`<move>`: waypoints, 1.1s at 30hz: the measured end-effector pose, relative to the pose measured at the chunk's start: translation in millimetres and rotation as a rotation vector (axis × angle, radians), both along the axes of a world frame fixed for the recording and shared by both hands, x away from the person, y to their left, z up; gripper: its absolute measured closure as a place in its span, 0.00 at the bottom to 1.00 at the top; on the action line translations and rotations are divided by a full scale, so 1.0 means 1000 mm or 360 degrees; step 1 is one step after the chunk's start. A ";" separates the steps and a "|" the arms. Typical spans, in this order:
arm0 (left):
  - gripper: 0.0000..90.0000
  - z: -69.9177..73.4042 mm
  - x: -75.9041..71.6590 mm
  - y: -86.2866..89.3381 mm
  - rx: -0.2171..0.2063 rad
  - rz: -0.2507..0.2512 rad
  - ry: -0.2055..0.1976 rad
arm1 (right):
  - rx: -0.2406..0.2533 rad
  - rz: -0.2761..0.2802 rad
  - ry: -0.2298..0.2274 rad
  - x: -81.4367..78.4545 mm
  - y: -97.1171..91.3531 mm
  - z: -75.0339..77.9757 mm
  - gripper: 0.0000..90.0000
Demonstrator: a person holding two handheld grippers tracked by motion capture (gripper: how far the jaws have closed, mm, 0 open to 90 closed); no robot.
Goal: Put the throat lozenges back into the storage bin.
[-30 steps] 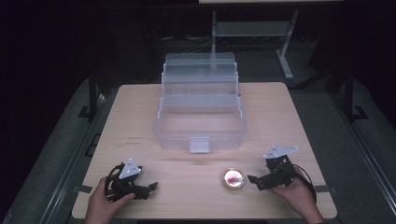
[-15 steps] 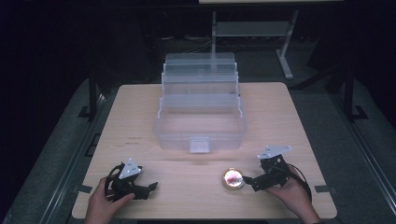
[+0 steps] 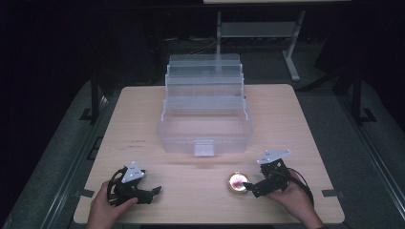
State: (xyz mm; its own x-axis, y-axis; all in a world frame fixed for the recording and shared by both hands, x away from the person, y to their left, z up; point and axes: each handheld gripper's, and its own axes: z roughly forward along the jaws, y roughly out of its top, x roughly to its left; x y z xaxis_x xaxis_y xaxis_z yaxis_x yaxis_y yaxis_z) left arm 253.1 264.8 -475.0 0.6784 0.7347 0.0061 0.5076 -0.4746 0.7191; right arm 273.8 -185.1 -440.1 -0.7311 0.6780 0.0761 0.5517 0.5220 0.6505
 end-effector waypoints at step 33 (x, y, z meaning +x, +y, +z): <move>0.12 0.000 0.000 0.000 -0.0004 0.0002 -0.0003 | -0.0066 0.0122 0.0058 0.004 0.038 -0.010 0.00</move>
State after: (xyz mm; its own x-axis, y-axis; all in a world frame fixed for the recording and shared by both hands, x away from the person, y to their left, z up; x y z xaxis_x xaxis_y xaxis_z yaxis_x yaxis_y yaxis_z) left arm 253.1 264.7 -475.1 0.6773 0.7357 0.0058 0.5068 -0.4722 0.7212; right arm 277.8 -146.7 -450.3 -0.7784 0.6230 0.0765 0.5320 0.5900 0.6074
